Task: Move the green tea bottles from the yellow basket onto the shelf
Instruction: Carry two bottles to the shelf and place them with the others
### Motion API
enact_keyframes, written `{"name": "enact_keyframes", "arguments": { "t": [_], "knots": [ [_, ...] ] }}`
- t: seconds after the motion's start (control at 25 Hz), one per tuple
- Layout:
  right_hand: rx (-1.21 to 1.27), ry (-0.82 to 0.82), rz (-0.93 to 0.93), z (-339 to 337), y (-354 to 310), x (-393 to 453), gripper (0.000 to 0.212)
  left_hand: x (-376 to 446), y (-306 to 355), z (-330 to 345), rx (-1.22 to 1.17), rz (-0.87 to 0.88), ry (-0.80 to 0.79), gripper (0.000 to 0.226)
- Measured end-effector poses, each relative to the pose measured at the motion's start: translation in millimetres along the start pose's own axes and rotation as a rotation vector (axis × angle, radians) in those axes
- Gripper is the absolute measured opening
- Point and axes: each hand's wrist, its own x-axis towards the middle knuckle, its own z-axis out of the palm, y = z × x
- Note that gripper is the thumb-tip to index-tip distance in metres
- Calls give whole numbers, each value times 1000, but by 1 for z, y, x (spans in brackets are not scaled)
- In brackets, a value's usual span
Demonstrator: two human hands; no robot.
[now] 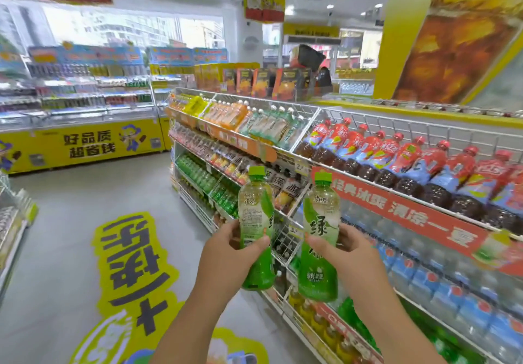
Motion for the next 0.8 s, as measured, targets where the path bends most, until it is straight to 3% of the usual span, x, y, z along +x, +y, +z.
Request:
{"name": "enact_keyframes", "arguments": {
  "t": [0.6,0.8],
  "knots": [
    [0,-112,-12,163,31,272,31,280,-89,-37,-3,-78,82,31],
    [-5,-63,13,212,37,348,38,371,-100,-49,-32,-87,44,24]
  ]
}}
